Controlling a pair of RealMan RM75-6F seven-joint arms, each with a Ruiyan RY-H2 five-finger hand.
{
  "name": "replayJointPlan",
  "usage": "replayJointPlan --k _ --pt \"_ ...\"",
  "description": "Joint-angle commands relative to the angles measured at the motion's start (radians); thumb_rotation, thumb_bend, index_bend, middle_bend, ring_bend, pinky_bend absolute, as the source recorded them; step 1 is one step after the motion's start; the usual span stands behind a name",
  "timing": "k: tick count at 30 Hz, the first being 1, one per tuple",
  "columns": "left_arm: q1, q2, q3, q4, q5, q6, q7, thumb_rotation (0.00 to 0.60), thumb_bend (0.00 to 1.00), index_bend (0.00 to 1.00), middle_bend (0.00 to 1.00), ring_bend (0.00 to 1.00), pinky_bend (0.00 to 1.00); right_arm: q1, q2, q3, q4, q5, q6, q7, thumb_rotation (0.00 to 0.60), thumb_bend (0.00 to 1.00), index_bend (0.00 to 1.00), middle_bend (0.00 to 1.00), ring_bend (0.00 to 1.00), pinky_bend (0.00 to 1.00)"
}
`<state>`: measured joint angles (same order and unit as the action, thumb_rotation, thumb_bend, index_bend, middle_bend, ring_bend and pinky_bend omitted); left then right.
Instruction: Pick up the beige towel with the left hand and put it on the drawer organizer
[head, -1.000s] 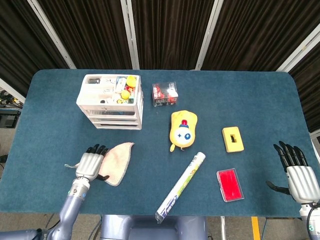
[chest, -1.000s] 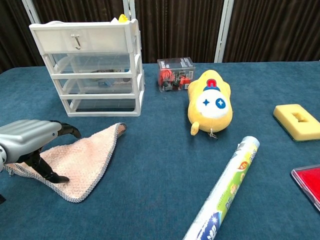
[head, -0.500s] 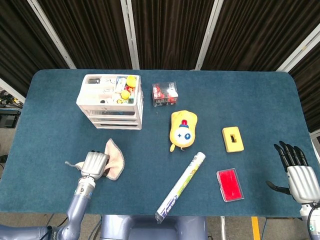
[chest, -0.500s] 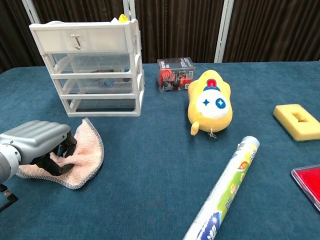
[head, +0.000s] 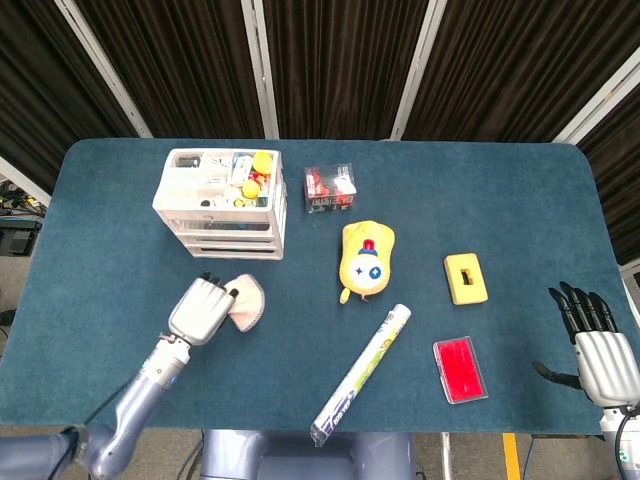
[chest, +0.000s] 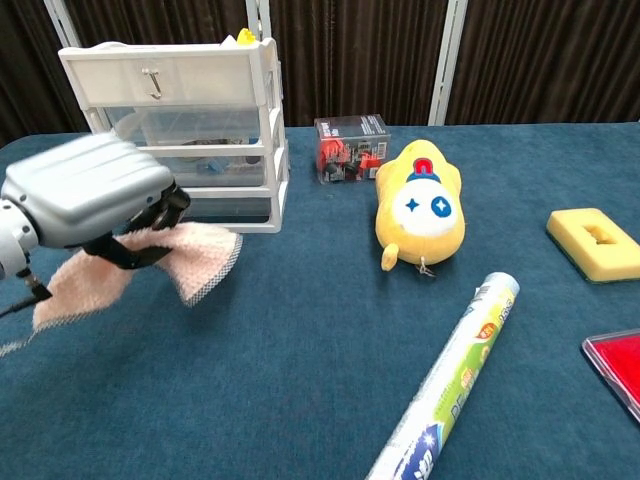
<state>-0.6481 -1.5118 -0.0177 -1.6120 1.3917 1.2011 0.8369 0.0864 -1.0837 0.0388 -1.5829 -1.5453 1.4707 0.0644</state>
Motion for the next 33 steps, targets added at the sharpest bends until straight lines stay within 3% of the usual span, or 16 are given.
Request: replayJointPlan --k 1,5,15,20,33 --pt "-0.119 0.164 0.046 0.052 0.270 -0.049 -0.145 0.600 0.69 0.92 0.75 0.58 0.50 0.000 0.000 0.000 -0.001 0.000 0.001 -0.001 0.600 0.01 0.00 0.00 0.00 0.00" --pt "-0.218 0.257 0.044 0.105 0.495 -0.012 -0.248 0.600 0.69 0.92 0.75 0.58 0.50 -0.001 -0.001 0.001 -0.003 0.001 0.002 -0.004 0.600 0.01 0.00 0.00 0.00 0.00" --pt "-0.341 0.274 0.016 0.250 0.715 0.050 -0.325 0.600 0.69 0.92 0.75 0.58 0.50 -0.002 -0.002 0.002 -0.003 0.002 0.003 -0.004 0.600 0.01 0.00 0.00 0.00 0.00" --pt "-0.390 0.251 0.004 0.330 0.766 0.070 -0.370 0.600 0.69 0.93 0.75 0.58 0.50 -0.002 -0.001 0.002 -0.003 0.004 0.002 -0.001 0.600 0.01 0.00 0.00 0.00 0.00" --pt "-0.458 0.152 -0.021 0.485 0.760 0.084 -0.455 0.600 0.69 0.93 0.75 0.58 0.50 0.001 -0.003 0.005 -0.001 0.010 -0.005 0.002 0.600 0.01 0.00 0.00 0.00 0.00"
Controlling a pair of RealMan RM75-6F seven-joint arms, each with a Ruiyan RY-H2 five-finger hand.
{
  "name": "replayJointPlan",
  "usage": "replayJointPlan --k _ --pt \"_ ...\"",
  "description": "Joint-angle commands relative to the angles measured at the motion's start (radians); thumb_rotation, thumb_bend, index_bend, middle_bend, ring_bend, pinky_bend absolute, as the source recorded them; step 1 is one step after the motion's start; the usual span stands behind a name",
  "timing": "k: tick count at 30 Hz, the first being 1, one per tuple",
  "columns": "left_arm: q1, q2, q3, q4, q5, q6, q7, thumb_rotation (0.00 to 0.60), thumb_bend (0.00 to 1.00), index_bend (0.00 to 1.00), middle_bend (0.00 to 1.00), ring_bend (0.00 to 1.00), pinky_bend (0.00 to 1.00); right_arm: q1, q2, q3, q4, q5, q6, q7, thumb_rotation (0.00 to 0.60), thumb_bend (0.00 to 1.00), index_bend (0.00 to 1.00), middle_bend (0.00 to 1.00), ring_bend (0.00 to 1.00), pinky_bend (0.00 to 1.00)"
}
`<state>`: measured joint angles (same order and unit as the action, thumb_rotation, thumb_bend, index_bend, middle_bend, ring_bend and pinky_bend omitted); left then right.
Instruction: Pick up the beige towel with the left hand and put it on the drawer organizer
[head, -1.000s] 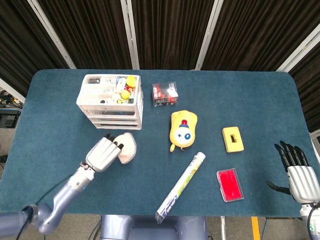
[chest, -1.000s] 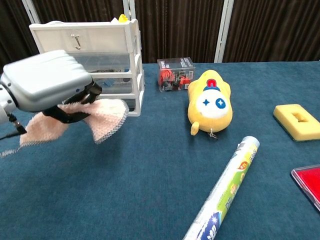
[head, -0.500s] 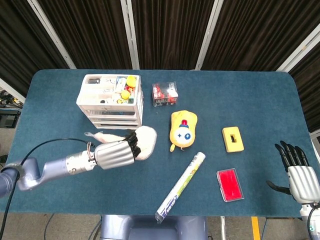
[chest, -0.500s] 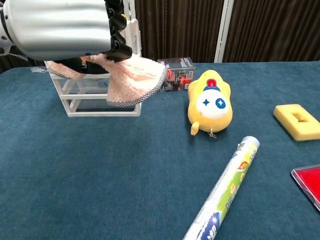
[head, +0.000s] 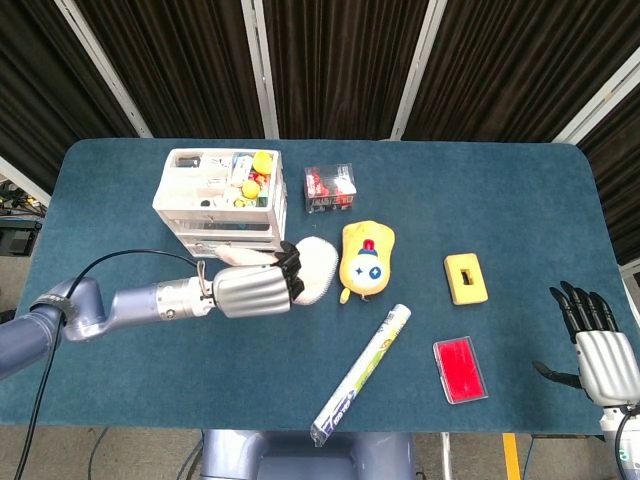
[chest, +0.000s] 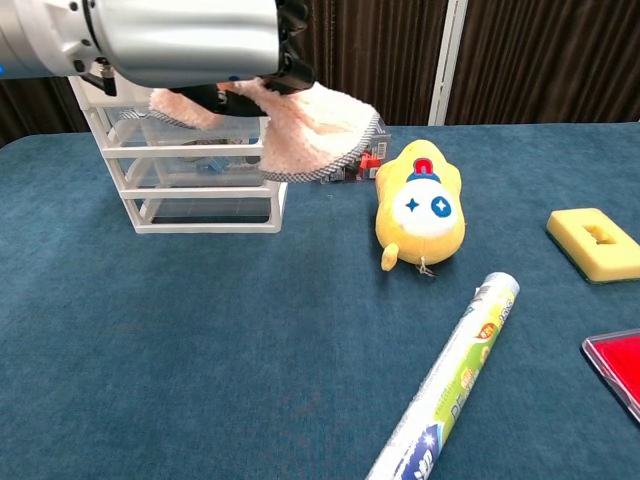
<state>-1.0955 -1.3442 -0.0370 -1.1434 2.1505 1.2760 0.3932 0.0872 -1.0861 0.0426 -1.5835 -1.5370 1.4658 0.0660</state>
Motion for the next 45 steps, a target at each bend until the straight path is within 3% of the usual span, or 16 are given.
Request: replayJointPlan --k 1,13,45 --pt "-0.014 -0.021 -0.001 0.023 0.003 0.012 -0.015 0.600 0.69 0.93 0.75 0.58 0.50 0.001 -0.001 0.002 0.000 0.002 0.000 0.000 0.600 0.01 0.00 0.00 0.00 0.00" --pt "-0.058 -0.041 -0.015 0.081 -0.011 0.040 -0.066 0.600 0.69 0.93 0.75 0.58 0.50 0.001 -0.004 0.005 -0.002 0.009 -0.001 -0.006 0.600 0.01 0.00 0.00 0.00 0.00" --pt "-0.093 -0.081 0.023 0.244 -0.060 0.094 -0.134 0.600 0.69 0.93 0.75 0.58 0.50 0.004 -0.008 0.008 0.001 0.012 -0.004 -0.011 0.600 0.01 0.00 0.00 0.00 0.00"
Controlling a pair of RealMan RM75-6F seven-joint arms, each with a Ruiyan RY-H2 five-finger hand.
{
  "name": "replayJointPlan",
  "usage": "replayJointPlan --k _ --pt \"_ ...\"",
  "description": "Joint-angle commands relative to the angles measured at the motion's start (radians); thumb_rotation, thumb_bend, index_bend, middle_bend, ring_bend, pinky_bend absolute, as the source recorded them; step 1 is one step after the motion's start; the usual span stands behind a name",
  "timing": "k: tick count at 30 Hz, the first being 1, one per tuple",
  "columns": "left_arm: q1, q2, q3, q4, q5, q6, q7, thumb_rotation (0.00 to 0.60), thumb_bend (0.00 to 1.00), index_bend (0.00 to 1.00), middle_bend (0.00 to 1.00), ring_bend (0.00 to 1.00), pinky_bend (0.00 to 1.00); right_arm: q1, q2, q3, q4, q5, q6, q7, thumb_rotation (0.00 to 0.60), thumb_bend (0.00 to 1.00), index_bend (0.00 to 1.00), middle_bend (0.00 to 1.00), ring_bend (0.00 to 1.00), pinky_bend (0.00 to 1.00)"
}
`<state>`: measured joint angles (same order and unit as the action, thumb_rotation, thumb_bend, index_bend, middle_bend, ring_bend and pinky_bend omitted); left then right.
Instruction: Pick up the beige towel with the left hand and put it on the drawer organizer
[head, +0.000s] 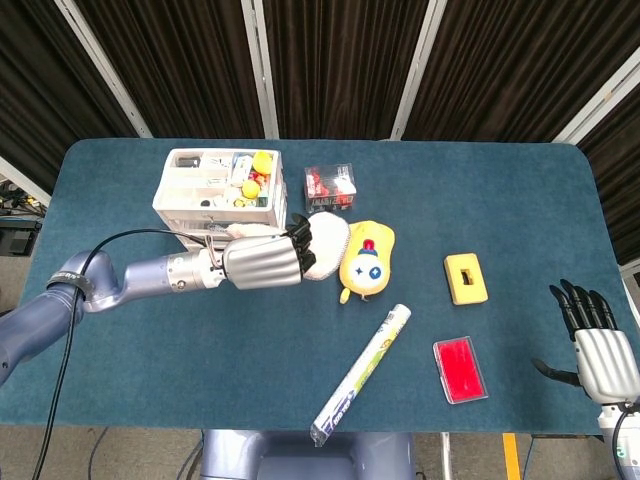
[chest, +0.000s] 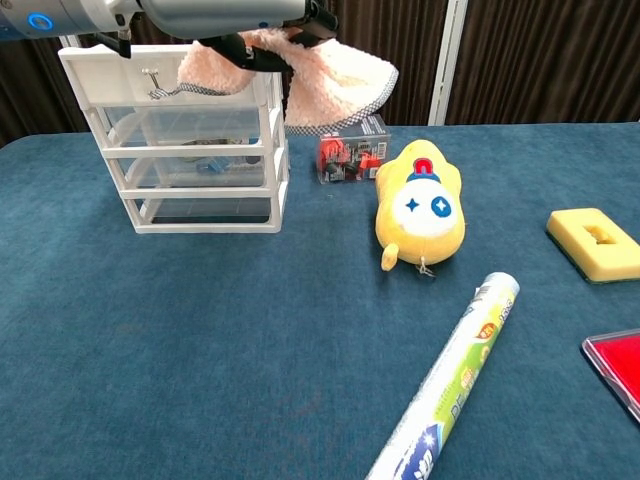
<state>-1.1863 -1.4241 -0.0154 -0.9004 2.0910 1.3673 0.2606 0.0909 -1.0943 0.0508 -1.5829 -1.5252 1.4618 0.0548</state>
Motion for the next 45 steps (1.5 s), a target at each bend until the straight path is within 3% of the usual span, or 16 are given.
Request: replayJointPlan --k 1,45 --pt "-0.002 -0.001 0.002 0.002 -0.003 0.004 -0.002 0.600 0.69 0.93 0.75 0.58 0.50 0.000 0.000 0.000 0.000 0.000 0.001 0.001 0.600 0.01 0.00 0.00 0.00 0.00" --pt "-0.013 0.015 0.035 0.006 -0.033 0.010 0.017 0.600 0.69 0.93 0.75 0.58 0.50 -0.003 0.002 -0.001 -0.004 -0.001 0.004 0.000 0.600 0.01 0.00 0.00 0.00 0.00"
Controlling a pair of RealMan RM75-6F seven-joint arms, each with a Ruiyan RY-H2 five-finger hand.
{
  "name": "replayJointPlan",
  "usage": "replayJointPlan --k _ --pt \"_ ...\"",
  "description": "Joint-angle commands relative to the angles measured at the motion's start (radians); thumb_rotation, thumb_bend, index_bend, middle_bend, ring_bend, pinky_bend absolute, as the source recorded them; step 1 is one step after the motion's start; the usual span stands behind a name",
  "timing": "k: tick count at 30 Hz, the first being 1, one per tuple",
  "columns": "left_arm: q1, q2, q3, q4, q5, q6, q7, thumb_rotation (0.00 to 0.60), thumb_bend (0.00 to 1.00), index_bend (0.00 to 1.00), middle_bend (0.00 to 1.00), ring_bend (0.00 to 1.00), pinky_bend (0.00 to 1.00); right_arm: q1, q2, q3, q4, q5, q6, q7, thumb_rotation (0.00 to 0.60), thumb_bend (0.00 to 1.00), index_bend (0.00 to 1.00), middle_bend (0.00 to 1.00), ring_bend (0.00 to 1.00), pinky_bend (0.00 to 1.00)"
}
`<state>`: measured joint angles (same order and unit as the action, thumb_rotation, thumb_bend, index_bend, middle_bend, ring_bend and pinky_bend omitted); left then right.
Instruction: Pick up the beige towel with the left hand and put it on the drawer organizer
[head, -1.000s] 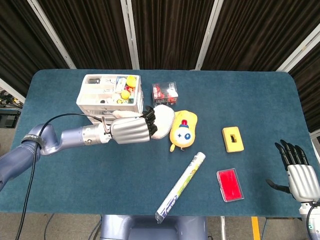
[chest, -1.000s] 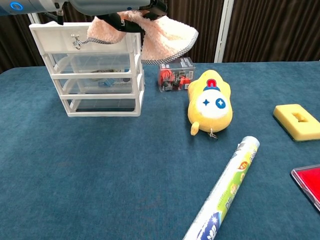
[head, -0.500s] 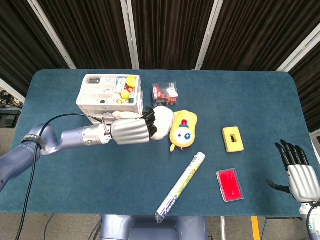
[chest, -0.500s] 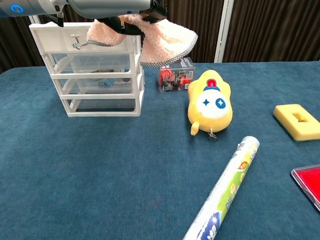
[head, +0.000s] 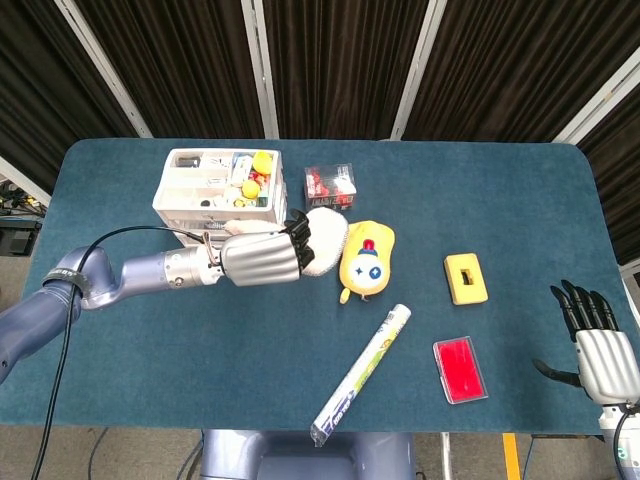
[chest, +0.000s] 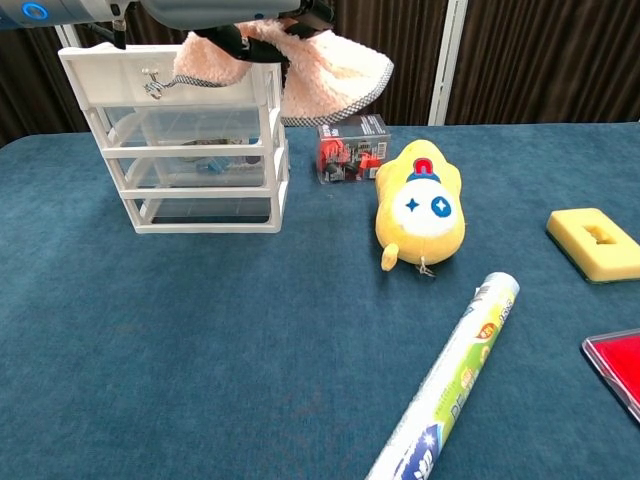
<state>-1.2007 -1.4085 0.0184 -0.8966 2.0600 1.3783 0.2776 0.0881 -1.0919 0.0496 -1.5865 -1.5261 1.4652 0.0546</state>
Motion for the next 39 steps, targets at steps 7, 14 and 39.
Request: replayJointPlan --k 7,14,39 --pt "0.003 -0.013 0.008 0.021 -0.005 0.001 -0.005 0.600 0.69 0.93 0.75 0.58 0.50 0.000 0.000 0.000 -0.002 0.001 -0.001 -0.002 0.600 0.01 0.00 0.00 0.00 0.00" --pt "0.000 -0.037 0.009 0.034 -0.009 0.003 -0.007 0.600 0.69 0.93 0.75 0.58 0.50 -0.001 0.000 0.000 -0.002 0.002 0.000 -0.002 0.600 0.01 0.00 0.00 0.00 0.00" --pt "0.011 -0.084 0.048 0.076 -0.017 -0.015 -0.012 0.600 0.65 0.88 0.69 0.53 0.43 -0.002 0.003 0.000 -0.002 0.001 0.001 0.006 0.600 0.01 0.00 0.00 0.00 0.00"
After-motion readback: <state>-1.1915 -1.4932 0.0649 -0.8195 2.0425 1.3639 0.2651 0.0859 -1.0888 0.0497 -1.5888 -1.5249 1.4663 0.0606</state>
